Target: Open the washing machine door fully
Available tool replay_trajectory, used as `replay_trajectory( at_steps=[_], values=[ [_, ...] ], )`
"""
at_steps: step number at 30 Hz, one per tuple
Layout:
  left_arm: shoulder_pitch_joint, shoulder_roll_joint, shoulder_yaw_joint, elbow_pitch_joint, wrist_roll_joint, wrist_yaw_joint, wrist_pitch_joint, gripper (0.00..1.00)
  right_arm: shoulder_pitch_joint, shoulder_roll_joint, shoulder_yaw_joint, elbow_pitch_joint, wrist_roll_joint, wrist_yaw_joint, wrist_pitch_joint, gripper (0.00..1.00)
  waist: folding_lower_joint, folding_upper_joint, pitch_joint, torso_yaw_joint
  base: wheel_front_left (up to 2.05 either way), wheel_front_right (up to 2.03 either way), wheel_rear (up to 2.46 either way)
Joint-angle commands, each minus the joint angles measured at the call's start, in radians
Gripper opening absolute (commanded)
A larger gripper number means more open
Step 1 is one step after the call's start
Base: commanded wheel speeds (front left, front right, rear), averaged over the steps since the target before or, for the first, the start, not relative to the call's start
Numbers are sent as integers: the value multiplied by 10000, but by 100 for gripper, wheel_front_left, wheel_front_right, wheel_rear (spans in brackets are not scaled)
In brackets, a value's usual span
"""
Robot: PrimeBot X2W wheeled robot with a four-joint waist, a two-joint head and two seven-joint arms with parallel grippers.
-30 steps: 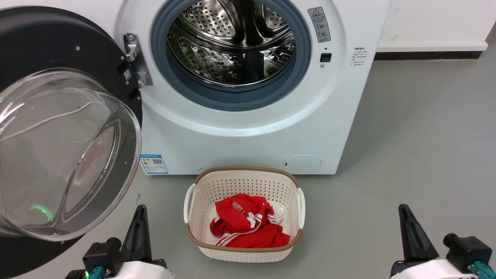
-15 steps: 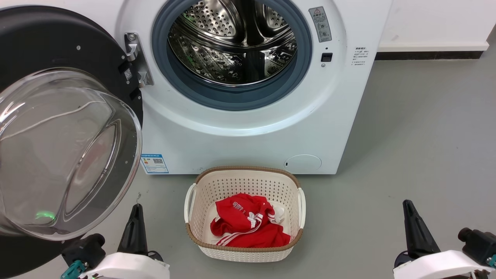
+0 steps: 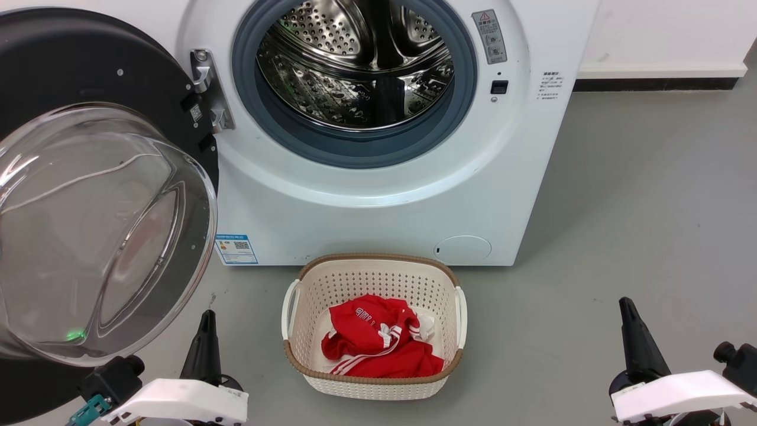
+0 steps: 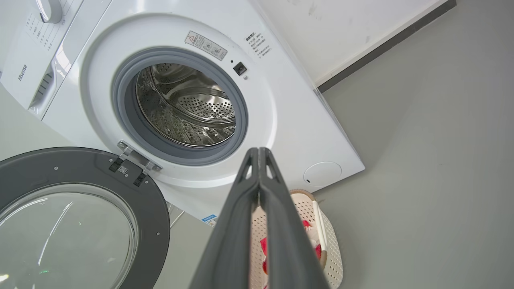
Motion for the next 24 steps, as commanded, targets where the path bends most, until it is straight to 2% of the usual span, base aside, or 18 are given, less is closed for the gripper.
replay_trajectory(
  at_steps=[1,24],
  values=[
    [-311,14,49,-70,-350,-60,60,0,-271,-85,-29,-68,379,0,56,0,0,0,1,2,0,0,0],
    [-694,11,331,314,-3608,-394,859,0,-689,-115,-184,244,3636,0,755,0,0,0,19,33,0,0,0]
  ],
)
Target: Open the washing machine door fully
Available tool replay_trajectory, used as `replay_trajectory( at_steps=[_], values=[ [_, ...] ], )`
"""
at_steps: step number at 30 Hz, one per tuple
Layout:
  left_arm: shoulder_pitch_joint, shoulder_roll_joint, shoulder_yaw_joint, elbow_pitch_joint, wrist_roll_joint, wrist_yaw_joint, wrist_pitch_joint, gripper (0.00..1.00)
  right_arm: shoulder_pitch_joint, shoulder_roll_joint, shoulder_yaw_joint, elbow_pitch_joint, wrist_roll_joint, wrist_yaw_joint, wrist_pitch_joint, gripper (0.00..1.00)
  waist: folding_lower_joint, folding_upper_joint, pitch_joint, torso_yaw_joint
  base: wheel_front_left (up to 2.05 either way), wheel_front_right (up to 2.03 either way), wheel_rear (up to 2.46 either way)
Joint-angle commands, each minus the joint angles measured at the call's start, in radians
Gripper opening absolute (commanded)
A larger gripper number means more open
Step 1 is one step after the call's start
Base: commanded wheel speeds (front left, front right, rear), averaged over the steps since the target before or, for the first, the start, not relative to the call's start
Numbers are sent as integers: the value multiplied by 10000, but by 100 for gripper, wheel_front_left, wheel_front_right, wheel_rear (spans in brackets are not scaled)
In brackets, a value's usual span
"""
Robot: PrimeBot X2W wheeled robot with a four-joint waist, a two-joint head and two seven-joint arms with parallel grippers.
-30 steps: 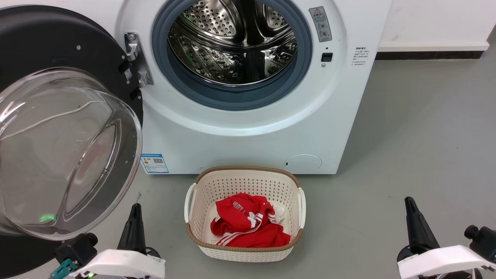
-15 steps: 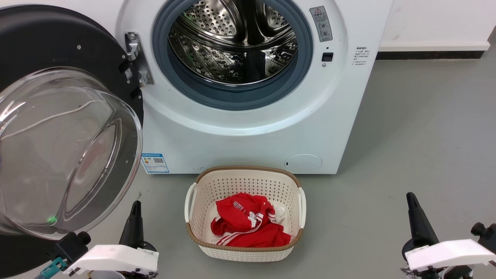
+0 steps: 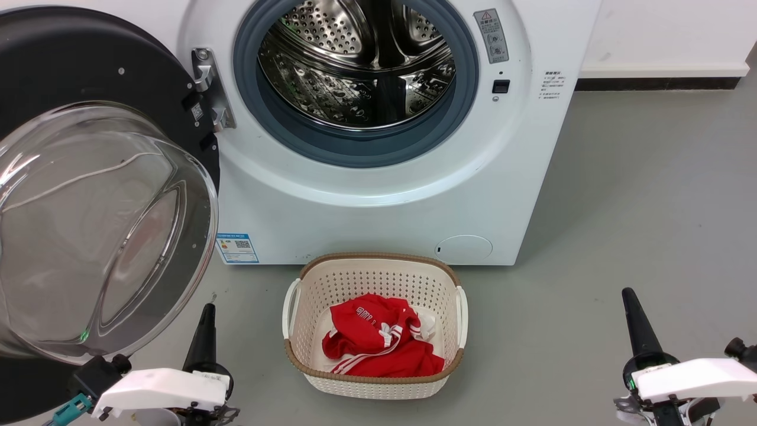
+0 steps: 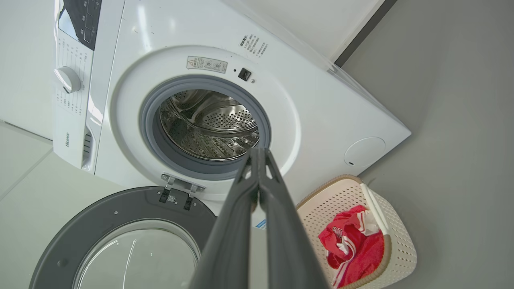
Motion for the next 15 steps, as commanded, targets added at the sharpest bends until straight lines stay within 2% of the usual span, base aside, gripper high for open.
replay_trajectory(
  at_steps=[1,15],
  values=[
    [-292,13,39,-39,-302,-99,72,0,-263,-62,-34,-48,306,2,64,0,0,0,1,2,0,0,0],
    [-463,10,176,144,-1807,-242,441,0,-456,-56,-128,107,1802,2,415,0,0,0,11,19,0,0,0]
  ],
)
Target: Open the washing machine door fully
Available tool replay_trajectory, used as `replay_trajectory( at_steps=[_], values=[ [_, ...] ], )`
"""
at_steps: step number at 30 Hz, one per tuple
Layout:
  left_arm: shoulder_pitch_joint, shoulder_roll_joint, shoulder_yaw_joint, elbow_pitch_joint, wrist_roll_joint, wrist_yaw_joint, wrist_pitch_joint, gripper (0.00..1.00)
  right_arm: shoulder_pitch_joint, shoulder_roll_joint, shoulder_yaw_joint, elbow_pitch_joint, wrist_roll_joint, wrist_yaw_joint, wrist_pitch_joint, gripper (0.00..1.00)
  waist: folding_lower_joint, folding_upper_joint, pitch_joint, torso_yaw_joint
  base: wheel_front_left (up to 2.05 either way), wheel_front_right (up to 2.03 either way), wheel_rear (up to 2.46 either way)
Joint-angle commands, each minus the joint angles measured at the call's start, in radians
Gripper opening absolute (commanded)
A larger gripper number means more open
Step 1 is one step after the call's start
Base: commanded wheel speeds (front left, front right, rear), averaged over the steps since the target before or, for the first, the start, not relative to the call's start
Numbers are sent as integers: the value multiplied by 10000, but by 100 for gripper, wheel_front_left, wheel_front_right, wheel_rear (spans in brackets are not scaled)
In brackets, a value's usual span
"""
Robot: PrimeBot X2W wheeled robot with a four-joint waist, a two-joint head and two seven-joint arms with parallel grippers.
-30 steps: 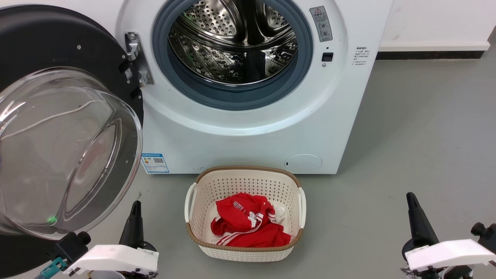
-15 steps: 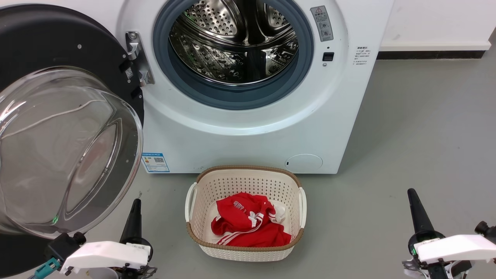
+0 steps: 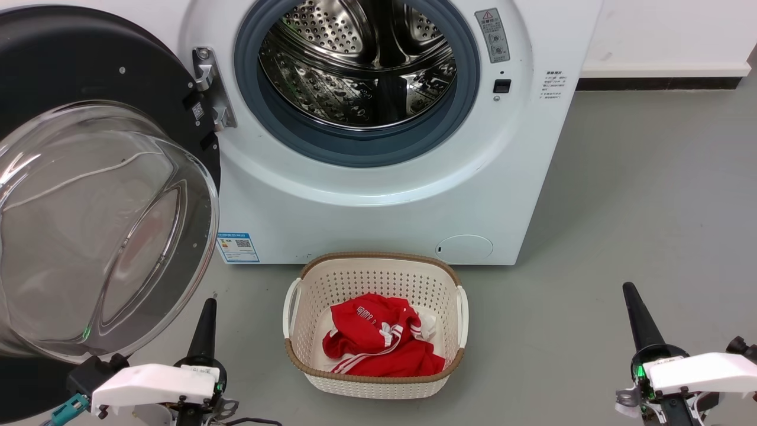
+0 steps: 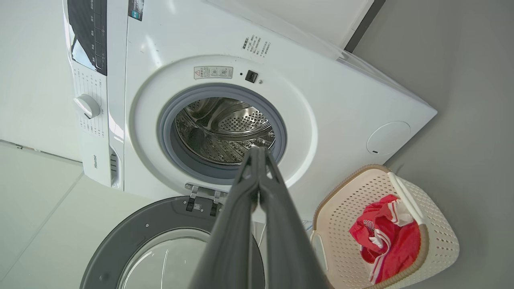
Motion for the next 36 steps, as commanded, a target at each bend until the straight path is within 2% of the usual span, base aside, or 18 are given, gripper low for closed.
replay_trajectory(
  at_steps=[1,36],
  values=[
    [-263,8,59,-15,-293,-79,76,0,-238,-51,-27,-14,322,2,74,0,0,-1,1,2,0,0,0],
    [-590,3,313,355,-3269,-364,803,0,-616,8,-263,295,3233,1,794,0,0,-1,26,44,0,0,0]
  ],
)
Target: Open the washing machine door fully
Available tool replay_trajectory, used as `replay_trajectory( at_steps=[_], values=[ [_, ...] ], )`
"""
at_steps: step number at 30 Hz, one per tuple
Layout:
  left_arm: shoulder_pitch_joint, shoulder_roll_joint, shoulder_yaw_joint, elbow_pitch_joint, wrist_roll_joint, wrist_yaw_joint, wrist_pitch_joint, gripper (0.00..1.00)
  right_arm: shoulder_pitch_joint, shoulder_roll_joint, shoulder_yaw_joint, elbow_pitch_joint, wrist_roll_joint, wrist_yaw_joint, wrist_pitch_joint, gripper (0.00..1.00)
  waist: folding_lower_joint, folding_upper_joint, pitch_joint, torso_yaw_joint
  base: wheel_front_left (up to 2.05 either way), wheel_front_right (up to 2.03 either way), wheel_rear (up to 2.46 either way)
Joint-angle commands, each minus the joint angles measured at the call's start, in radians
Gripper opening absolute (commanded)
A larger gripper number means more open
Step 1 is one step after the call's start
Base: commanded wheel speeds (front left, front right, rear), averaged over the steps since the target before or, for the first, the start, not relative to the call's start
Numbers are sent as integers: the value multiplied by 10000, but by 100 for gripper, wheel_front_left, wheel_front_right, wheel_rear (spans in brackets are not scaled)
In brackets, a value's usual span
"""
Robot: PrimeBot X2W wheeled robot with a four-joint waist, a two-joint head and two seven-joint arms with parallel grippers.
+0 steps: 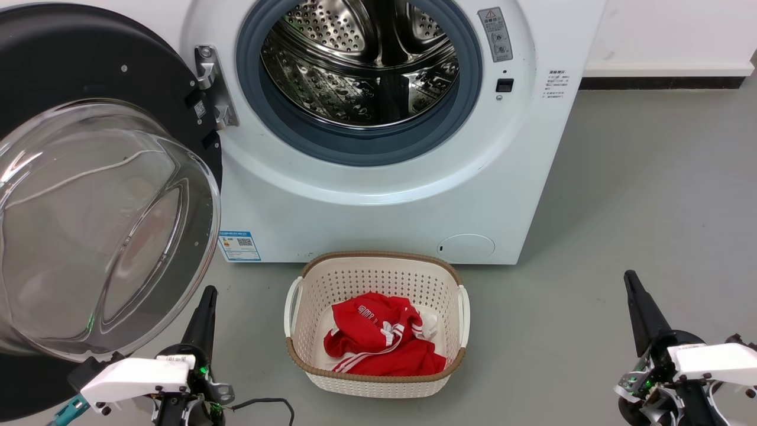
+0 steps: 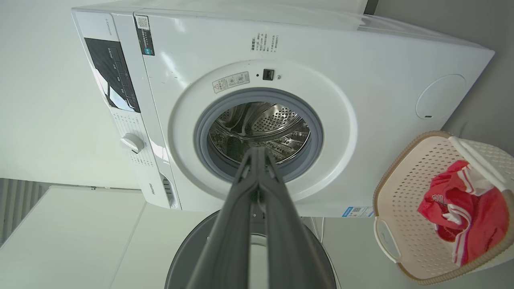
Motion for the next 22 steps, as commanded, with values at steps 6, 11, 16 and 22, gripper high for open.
replay_trajectory(
  at_steps=[6,11,16,22],
  values=[
    [-230,2,102,109,-834,-120,200,0,-266,21,-84,96,845,0,206,0,0,-1,8,13,0,0,0],
    [-255,2,109,121,-958,-132,240,0,-283,35,-105,109,940,0,259,0,0,-1,9,16,0,0,0],
    [-250,2,108,121,-960,-121,239,0,-285,46,-125,107,915,0,278,0,0,-1,9,16,0,0,0],
    [-248,2,108,120,-961,-121,239,0,-287,59,-145,109,890,0,276,0,0,-1,9,16,0,0,0]
  ],
)
